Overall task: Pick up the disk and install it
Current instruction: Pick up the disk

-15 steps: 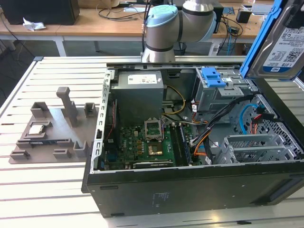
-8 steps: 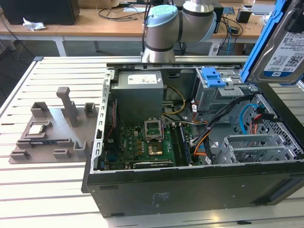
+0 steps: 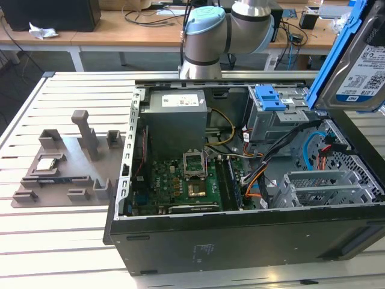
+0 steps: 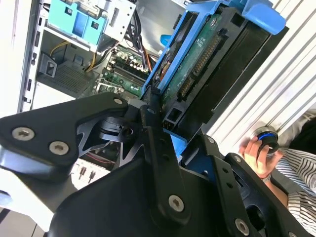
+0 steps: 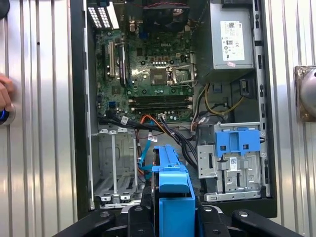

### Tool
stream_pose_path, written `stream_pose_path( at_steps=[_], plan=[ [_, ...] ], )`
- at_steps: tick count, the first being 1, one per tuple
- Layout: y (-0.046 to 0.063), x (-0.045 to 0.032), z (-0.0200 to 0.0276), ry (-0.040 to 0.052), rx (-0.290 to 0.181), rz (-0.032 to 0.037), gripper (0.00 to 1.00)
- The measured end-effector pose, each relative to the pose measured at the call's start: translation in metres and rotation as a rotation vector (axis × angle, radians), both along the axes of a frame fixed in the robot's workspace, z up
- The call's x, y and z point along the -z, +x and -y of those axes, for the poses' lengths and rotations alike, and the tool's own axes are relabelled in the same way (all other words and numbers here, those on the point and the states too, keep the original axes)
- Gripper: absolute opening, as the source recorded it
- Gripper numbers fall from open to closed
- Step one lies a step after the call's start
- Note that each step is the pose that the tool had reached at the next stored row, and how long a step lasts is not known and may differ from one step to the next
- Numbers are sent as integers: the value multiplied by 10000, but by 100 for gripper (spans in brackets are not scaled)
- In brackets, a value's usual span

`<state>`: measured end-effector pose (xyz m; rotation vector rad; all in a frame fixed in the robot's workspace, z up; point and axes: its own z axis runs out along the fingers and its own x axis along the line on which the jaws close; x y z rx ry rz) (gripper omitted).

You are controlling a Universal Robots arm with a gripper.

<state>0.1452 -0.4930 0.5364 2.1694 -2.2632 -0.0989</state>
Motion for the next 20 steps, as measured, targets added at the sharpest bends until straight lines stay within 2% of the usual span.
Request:
stream_pose_path(
  at_steps=[3, 8, 12, 14, 18, 20],
  plan=[
    [0, 6, 30, 1, 0, 0, 37],
    [0, 16, 114, 0, 0, 0, 37],
    [-2, 58, 257, 1, 0, 0, 37],
    [-5, 110, 329, 2, 0, 0, 37],
    [-13, 184, 414, 1, 0, 0, 37],
    [-18, 196, 429, -1, 1, 0, 37]
  ],
)
